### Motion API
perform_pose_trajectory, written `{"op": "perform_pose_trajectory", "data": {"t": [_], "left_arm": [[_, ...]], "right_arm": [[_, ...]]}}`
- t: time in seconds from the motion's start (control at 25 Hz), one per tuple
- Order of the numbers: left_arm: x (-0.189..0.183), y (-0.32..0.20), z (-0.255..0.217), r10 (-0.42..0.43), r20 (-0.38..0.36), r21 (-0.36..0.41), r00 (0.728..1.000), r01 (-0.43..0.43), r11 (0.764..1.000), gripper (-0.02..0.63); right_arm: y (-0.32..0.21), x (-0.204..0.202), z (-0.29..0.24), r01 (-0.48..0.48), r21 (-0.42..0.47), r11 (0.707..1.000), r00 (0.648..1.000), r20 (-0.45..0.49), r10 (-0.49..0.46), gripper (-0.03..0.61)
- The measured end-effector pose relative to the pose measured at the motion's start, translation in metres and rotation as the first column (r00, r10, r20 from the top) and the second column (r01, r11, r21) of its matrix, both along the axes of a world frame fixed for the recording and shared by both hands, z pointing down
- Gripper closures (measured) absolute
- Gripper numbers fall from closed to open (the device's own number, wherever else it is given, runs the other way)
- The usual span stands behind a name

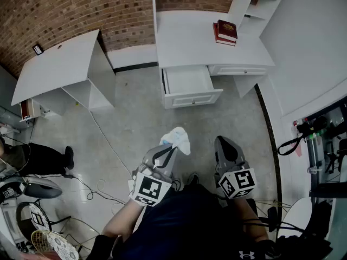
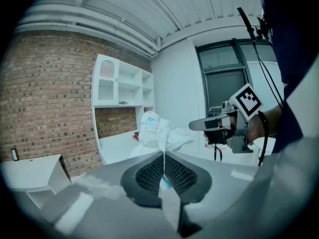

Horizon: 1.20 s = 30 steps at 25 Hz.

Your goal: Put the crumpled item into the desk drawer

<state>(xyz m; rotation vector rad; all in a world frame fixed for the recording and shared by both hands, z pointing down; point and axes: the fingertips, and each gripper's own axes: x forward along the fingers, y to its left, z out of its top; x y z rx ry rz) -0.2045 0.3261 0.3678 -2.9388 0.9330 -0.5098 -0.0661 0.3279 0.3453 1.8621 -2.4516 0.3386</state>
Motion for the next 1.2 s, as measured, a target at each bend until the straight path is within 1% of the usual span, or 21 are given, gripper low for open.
{"op": "perform_pose_trajectory", "data": {"t": [0.16,0.32,0.4,0.6,0.72,0.8,1.0,1.2], "left_arm": [[0.006,0.003,-0.003,0.001,0.0,-0.01,1.0,-0.001,1.0,0.609],[0.025,0.006,-0.003,0.011,0.027,-0.002,1.0,-0.011,1.0,0.609],[0.035,0.008,-0.003,0.009,0.034,-0.001,0.999,-0.009,1.0,0.609],[0.074,0.012,0.0,0.01,0.064,0.002,0.998,-0.011,1.0,0.609],[0.101,0.014,0.001,0.009,0.075,0.014,0.997,-0.01,1.0,0.609],[0.113,0.013,0.003,0.001,0.077,0.01,0.997,-0.002,1.0,0.609],[0.121,0.002,0.015,-0.02,0.108,-0.018,0.994,0.022,1.0,0.609],[0.125,-0.031,0.025,-0.029,0.118,-0.038,0.993,0.034,0.999,0.609]], "right_arm": [[0.001,0.001,-0.009,0.015,0.014,1.0,1.0,0.008,-0.015,0.577],[0.008,0.019,-0.006,0.011,0.018,1.0,1.0,0.025,-0.011,0.576],[0.014,0.03,-0.007,0.011,0.023,1.0,1.0,0.018,-0.012,0.575],[0.023,0.077,-0.012,-0.001,0.046,0.999,1.0,0.021,0.0,0.575],[0.027,0.107,-0.005,-0.009,0.052,0.999,1.0,0.025,0.008,0.577],[0.028,0.121,0.0,-0.017,0.044,0.999,0.999,0.035,0.015,0.575],[0.021,0.136,0.013,-0.011,0.006,1.0,0.998,0.06,0.01,0.575],[-0.009,0.148,0.023,-0.024,-0.021,1.0,0.998,0.061,0.025,0.575]]}}
